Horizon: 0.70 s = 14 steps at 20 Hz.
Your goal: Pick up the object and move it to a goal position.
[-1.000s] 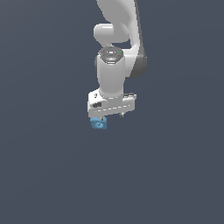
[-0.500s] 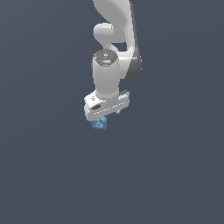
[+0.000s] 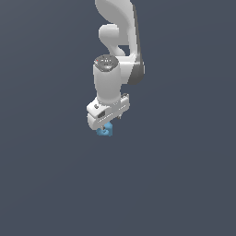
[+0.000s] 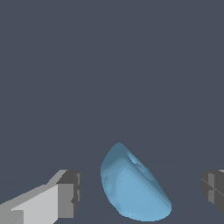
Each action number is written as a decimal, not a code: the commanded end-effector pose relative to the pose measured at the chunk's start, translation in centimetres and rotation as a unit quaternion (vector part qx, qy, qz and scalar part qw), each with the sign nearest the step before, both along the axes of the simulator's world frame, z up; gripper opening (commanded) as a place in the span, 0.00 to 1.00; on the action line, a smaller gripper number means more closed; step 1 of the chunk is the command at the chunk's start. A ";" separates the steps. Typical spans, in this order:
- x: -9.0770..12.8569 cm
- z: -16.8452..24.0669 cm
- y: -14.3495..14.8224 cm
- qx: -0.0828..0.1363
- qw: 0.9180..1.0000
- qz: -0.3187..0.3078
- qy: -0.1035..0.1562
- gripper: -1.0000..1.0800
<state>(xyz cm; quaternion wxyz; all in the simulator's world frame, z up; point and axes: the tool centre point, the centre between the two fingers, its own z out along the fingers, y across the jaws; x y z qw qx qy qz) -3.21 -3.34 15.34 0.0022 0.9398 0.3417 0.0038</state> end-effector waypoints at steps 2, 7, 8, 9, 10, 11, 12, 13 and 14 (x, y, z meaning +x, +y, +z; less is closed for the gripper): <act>-0.4 -0.4 -0.5 -0.001 0.999 0.043 0.001 0.96; -1.1 -1.0 -1.2 -0.001 0.995 0.103 0.002 0.96; -1.2 -1.1 -1.4 -0.001 0.993 0.115 0.002 0.96; -1.3 -1.2 -1.5 -0.001 0.992 0.127 0.002 0.96; -1.5 -1.3 -1.6 -0.001 0.990 0.139 0.002 0.96; -1.6 -1.4 -1.8 -0.001 0.989 0.151 0.002 0.96; -1.7 -1.5 -1.9 -0.001 0.987 0.163 0.002 0.96; -1.9 -1.6 -2.0 -0.001 0.985 0.175 0.002 0.96; -2.0 -1.8 -2.1 -0.001 0.982 0.187 0.003 0.96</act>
